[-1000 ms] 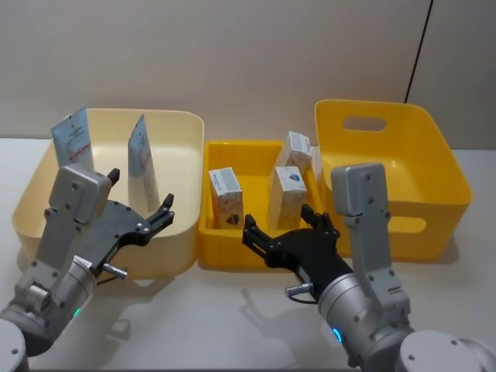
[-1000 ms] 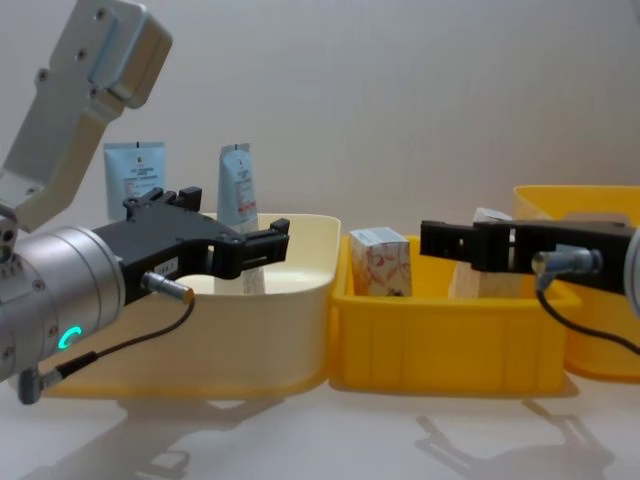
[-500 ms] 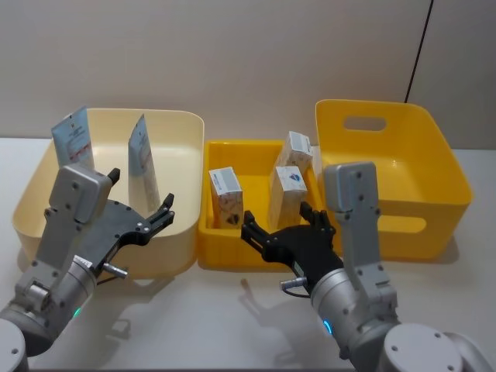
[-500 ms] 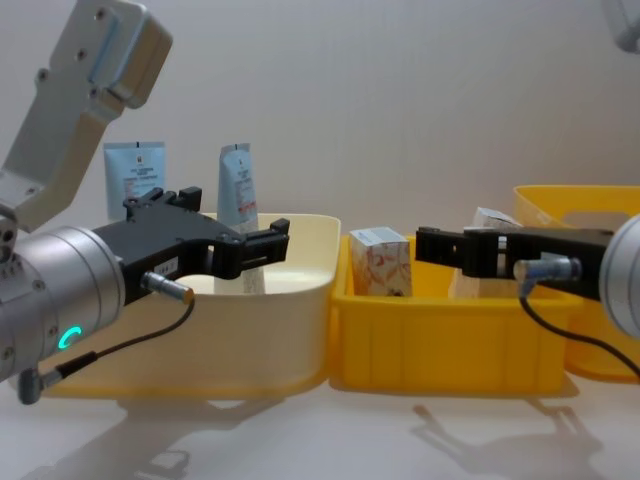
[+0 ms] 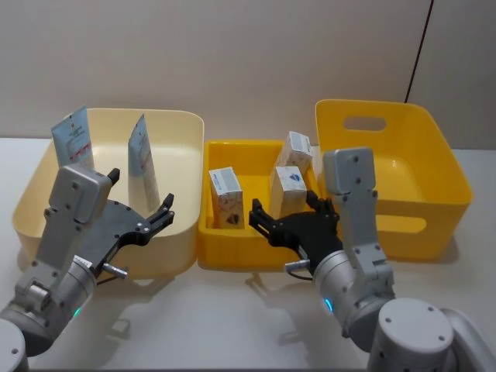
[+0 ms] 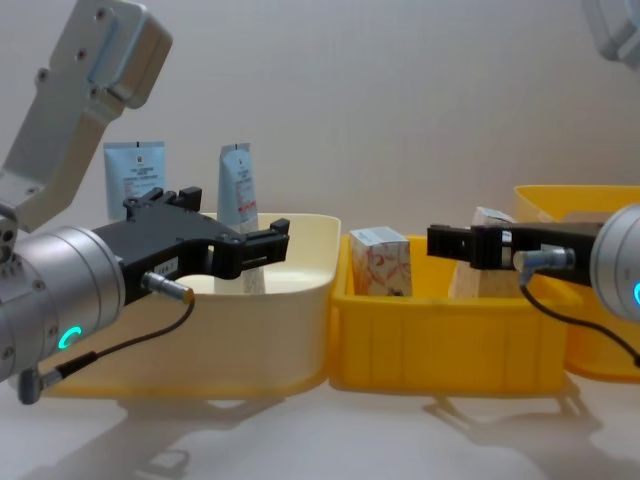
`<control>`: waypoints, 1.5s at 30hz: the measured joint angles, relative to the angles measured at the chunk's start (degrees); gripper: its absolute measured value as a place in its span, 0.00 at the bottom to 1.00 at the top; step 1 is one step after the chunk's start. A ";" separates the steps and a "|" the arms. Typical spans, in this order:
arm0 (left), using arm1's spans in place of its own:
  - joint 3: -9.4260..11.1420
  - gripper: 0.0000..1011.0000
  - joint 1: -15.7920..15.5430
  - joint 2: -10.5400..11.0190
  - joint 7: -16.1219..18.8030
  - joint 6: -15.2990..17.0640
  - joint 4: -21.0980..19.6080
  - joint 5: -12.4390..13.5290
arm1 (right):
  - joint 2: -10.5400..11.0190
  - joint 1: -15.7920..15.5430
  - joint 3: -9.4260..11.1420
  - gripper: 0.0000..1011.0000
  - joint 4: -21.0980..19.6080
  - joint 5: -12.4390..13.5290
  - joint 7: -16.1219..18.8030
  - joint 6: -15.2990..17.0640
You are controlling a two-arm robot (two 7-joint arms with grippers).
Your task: Bimanual collaborative sorting of washing and personal care products
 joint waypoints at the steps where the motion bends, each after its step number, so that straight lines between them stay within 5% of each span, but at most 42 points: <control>1: 0.00 0.99 0.00 0.00 0.00 0.00 0.00 0.00 | -0.01 0.18 0.12 0.99 0.21 -0.01 0.09 0.11; 45: 0.00 0.99 0.00 0.00 0.00 0.00 0.00 0.00 | -3.66 7.90 2.91 0.99 11.14 -1.30 0.86 1.12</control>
